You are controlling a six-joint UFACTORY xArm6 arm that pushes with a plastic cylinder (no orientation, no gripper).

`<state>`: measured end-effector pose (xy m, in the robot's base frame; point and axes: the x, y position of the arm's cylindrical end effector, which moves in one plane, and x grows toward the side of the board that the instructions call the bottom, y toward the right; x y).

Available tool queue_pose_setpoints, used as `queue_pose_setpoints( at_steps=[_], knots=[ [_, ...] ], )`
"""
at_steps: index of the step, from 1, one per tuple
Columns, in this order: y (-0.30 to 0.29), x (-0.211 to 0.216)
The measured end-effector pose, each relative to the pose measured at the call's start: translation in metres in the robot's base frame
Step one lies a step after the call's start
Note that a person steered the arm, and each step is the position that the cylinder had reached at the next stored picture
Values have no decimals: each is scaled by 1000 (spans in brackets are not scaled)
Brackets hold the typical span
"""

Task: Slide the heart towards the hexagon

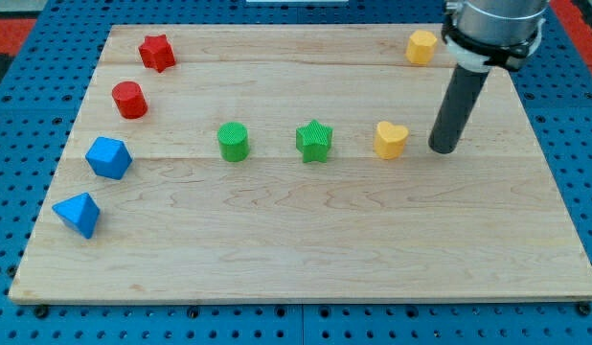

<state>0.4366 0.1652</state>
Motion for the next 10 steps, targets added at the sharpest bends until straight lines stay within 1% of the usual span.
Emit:
queue_pose_setpoints(
  at_steps=[1, 2, 3, 4, 5, 6, 8, 9, 10],
  knots=[
    [-14, 36],
    [-81, 54],
    [-97, -1],
    [-87, -28],
    [-97, 2],
    [-64, 23],
    [-53, -90],
    [-38, -110],
    [-60, -89]
  ],
)
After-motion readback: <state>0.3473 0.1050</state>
